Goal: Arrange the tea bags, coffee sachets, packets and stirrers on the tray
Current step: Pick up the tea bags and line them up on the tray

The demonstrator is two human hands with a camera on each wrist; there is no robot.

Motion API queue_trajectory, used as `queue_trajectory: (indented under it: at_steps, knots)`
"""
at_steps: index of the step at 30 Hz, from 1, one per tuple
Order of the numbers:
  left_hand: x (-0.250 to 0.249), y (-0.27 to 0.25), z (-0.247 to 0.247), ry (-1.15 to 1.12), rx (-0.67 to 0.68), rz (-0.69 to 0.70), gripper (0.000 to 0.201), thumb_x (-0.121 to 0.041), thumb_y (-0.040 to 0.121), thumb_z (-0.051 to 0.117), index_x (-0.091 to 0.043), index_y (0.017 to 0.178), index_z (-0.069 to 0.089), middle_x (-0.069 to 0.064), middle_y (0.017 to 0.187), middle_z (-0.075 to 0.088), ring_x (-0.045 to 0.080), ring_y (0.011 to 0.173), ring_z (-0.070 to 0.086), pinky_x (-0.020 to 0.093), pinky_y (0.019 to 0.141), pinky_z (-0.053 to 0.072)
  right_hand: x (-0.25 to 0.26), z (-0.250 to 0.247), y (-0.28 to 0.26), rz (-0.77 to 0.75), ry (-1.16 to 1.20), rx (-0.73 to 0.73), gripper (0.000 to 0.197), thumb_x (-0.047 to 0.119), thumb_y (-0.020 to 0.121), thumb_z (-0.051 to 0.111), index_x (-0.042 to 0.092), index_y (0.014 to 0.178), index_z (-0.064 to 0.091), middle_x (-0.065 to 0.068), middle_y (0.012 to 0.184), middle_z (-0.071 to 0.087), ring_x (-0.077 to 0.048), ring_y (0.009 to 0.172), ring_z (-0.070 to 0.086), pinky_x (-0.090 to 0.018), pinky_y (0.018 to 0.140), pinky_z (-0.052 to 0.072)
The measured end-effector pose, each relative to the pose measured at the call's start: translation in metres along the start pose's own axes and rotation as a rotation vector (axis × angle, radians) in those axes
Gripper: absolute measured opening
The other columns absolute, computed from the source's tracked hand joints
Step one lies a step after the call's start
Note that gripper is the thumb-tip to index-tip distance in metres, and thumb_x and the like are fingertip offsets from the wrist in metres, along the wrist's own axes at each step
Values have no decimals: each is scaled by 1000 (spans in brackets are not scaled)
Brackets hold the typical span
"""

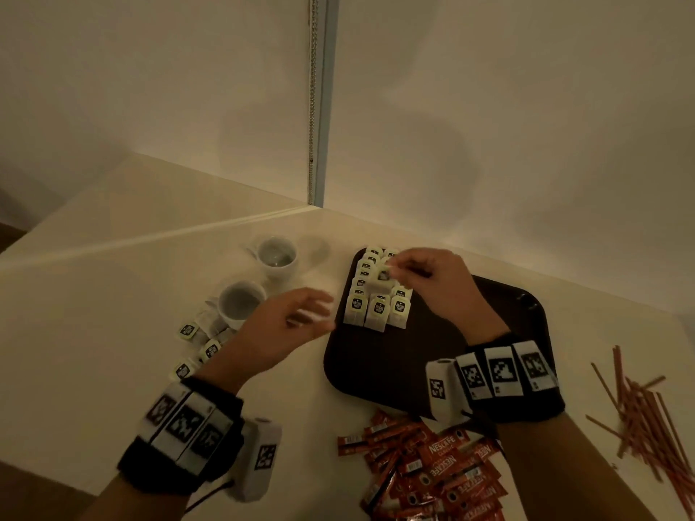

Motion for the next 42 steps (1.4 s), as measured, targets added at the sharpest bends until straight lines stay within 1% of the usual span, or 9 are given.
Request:
queue_trajectory:
  at_steps: [2,7,11,15,21,28,34,38,42]
  knots:
    - [20,-20,-5,20,27,-44,22,-37,76,73,-40,98,67,-11,94,70,7,87,66,20,80,53,-37,4,-7,99,-159,64,16,14,88,63,13,103,70,3,98,68,7,78,56,-4,70,44]
    - [74,-76,-21,134,19,-222,33,-16,86,67,-47,97,63,-15,95,70,6,84,67,22,77,53,-111,26,-25,359,-271,265,18,15,92,57,12,108,64,0,103,62,1,76,52,-10,64,40]
    - [114,-124,-34,134,-41,-384,21,-15,84,71,-35,87,73,-4,89,73,8,75,68,21,71,52,-140,36,-27,444,-206,217,17,11,90,61,10,106,64,-4,99,64,-4,73,56,-13,57,45]
    - [147,-163,-47,178,-65,-530,21,-8,81,71,-28,87,73,-2,81,74,10,69,68,14,63,49,-152,38,-19,459,-123,82,7,10,88,63,11,95,62,0,87,62,-10,76,59,-13,56,47]
    - [168,-195,-71,181,-106,-634,18,-8,83,68,-24,91,71,-3,82,74,11,73,70,39,80,54,-156,43,-6,472,-105,13,7,10,88,64,10,95,62,-4,92,64,-15,82,60,-24,71,52]
    - [164,-199,-70,165,-155,-626,21,-3,85,64,-22,89,71,3,82,74,15,73,69,33,74,55,-159,46,-3,497,-126,-18,12,11,86,65,8,97,62,-7,95,64,-20,91,62,-35,85,54]
    - [154,-201,-67,170,-177,-620,18,-10,86,65,-26,93,69,-2,87,73,10,73,69,35,76,54,-115,59,4,322,-109,-113,19,24,88,64,12,102,61,-2,97,59,-14,85,57,-23,74,49]
    - [137,-183,-75,290,-331,-532,15,-17,86,66,-29,95,65,-9,97,67,9,80,64,24,66,47,-56,126,3,83,-78,169,11,20,89,62,13,98,65,4,91,61,-2,78,54,-10,69,40]
    - [133,-150,-89,423,-502,-474,32,-17,81,73,-18,110,60,2,101,56,19,80,55,26,64,40,-18,202,-11,-51,-178,513,25,20,88,62,13,113,63,-5,111,58,-15,96,56,-15,81,39]
Point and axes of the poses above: each hand's wrist, its own y-axis towards the middle knuckle, its own z-axis out of the palm, x = y × z, the point moved 5 cm from there along y, towards the middle knuckle
